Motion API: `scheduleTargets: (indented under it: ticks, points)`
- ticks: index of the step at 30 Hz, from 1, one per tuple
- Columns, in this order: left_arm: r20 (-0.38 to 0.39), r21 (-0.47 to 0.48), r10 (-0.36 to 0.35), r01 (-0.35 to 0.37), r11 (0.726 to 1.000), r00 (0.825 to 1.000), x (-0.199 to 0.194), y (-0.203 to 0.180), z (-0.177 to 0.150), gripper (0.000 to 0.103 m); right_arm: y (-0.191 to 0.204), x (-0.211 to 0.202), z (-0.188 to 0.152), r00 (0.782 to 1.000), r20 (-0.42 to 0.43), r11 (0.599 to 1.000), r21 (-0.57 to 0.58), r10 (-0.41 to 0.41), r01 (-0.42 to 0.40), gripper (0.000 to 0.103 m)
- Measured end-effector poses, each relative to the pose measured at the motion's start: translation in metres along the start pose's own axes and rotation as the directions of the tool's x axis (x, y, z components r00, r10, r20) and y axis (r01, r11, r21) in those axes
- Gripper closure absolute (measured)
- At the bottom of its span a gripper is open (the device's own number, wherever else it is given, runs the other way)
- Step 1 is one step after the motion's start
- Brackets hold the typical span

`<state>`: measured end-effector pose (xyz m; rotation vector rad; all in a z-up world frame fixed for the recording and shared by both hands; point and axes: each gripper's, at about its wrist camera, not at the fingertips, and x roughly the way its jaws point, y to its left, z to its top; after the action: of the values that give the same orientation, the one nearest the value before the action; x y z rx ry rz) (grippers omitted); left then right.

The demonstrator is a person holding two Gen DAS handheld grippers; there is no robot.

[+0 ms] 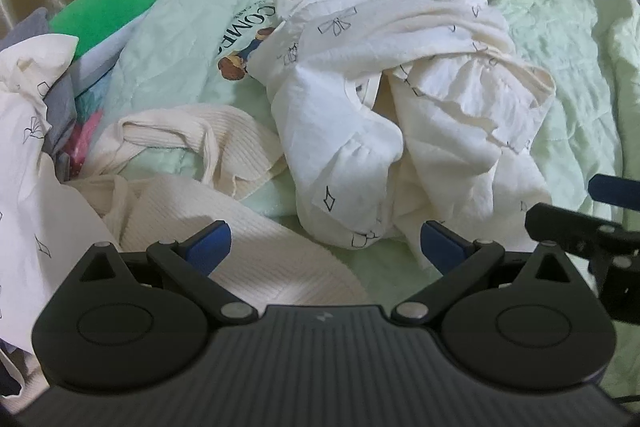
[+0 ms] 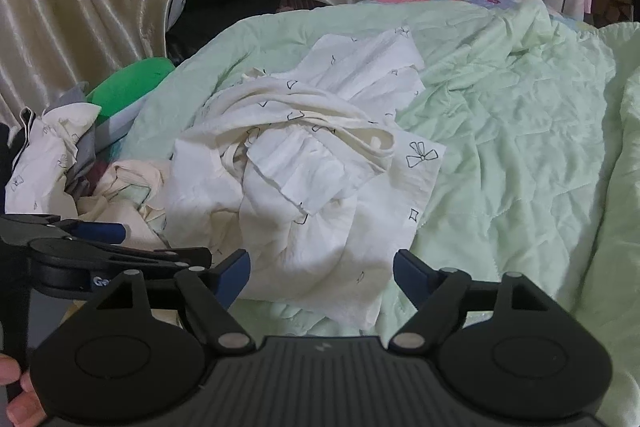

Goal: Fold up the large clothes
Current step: 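Move both grippers toward the crumpled white bow-print shirt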

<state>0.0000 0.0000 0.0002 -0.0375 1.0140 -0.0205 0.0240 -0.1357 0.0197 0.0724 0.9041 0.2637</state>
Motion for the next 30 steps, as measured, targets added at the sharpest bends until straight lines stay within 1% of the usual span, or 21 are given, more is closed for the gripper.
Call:
scheduleTargets:
  ticks: [5,10,12,13,17,26,30]
  points:
    - [-0.011,0.005,0.003,-0.003,1.0,1.0,-0.002,-0.001,0.002,0.0,-0.003,-0.002,-0.001,1.0,-0.005,1.0,0.018,-0.001,0.002,0.022]
    - [-0.022,0.012,0.008,-0.008,1.0,1.0,-0.003,-0.001,0.005,0.0,-0.007,-0.002,0.001,1.0,-0.03,0.999,0.039,0.004,-0.002,0.022]
    - [-0.027,0.031,0.026,-0.025,0.999,0.999,-0.002,-0.004,0.004,0.0,-0.008,-0.001,0.001,0.999,-0.036,0.999,0.041,-0.002,0.003,0.022]
    - [-0.028,0.052,0.044,-0.043,0.998,0.999,0.0,-0.014,0.001,0.0,-0.007,0.0,0.001,0.999,-0.041,0.999,0.04,-0.007,0.009,0.022]
    - [-0.034,0.051,0.019,-0.017,0.999,0.999,0.0,-0.01,0.001,0.0,-0.004,0.002,0.0,0.998,-0.056,1.0,0.017,-0.019,0.02,0.022]
    - [-0.042,0.063,0.027,-0.024,0.998,0.999,0.0,-0.005,0.002,0.0,-0.002,0.005,-0.001,0.997,-0.075,1.0,-0.009,-0.026,0.026,0.022]
    - [-0.049,0.057,0.017,-0.014,0.998,0.999,0.001,-0.002,0.002,0.0,-0.002,0.007,-0.002,0.996,-0.078,0.999,-0.013,-0.036,0.035,0.022]
